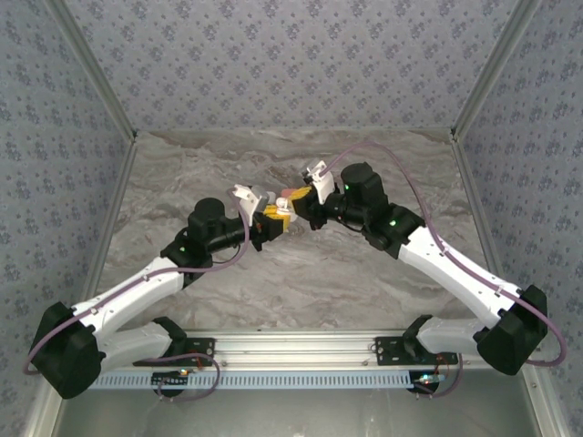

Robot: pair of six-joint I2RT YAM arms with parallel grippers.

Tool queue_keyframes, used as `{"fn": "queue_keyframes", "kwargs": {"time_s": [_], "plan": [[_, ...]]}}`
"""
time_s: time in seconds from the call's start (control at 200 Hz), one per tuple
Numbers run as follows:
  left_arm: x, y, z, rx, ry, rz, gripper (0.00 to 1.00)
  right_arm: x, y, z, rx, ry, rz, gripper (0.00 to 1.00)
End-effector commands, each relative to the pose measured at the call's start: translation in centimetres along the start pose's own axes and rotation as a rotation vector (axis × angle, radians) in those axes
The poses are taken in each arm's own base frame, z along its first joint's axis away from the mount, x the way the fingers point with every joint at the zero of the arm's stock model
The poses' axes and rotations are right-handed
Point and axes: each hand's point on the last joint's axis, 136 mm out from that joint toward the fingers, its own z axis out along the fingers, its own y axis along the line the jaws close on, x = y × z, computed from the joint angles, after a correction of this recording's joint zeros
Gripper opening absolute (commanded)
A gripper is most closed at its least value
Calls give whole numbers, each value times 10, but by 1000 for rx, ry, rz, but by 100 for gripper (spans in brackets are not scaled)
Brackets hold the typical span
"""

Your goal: Insert wireless bluetooth earbuds into charging case

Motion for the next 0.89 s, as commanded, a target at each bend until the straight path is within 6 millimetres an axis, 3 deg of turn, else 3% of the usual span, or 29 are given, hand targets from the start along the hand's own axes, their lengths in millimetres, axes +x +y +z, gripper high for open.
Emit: {"fn": "queue_keyframes", "kwargs": {"time_s": [0.0, 0.7, 0.89], "plan": [[-27, -14, 0, 51, -69, 39, 0, -2, 2, 2, 2, -19, -1, 11], [-29, -17, -3, 51, -75, 42, 0, 19, 12, 14, -16, 69, -28, 11], [-30, -18, -5, 49, -80, 48, 0, 27, 29, 13, -149, 126, 24, 25]]}}
